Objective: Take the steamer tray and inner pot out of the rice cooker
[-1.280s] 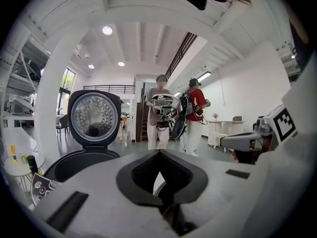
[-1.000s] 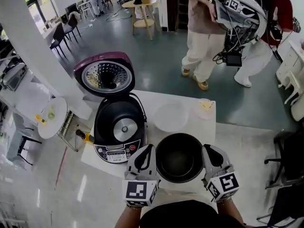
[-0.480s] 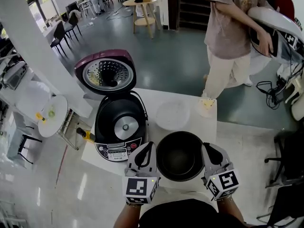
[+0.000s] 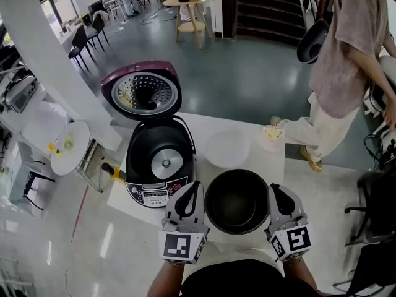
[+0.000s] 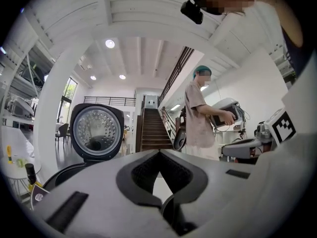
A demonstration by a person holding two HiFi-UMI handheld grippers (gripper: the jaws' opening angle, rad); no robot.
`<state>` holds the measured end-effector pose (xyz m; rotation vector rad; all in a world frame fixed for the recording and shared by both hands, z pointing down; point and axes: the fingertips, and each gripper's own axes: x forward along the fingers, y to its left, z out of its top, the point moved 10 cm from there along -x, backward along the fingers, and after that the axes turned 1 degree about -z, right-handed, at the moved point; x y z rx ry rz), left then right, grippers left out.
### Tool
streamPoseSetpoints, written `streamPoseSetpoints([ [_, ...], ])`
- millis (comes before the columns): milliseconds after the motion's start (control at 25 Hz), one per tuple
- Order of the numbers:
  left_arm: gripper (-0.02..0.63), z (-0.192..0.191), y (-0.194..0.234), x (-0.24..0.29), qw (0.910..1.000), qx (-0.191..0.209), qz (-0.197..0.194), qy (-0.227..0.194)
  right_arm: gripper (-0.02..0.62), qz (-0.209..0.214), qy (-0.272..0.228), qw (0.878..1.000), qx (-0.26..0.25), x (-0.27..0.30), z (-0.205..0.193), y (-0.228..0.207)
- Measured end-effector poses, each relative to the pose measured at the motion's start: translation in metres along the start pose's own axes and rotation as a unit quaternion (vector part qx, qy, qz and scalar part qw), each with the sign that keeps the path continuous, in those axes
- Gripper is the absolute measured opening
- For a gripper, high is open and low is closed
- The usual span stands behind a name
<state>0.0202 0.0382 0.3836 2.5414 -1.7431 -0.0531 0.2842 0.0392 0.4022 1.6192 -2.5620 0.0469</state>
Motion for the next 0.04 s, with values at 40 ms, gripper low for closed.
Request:
streamPoseSetpoints([
  [40,-0.002,0.0026,0.0005,-0.0019,0.9999,0.001,0.0,-0.015,0.002,-0.008,-0.013,1.0,-0.007,-0.0017,0.0024,0.0011],
])
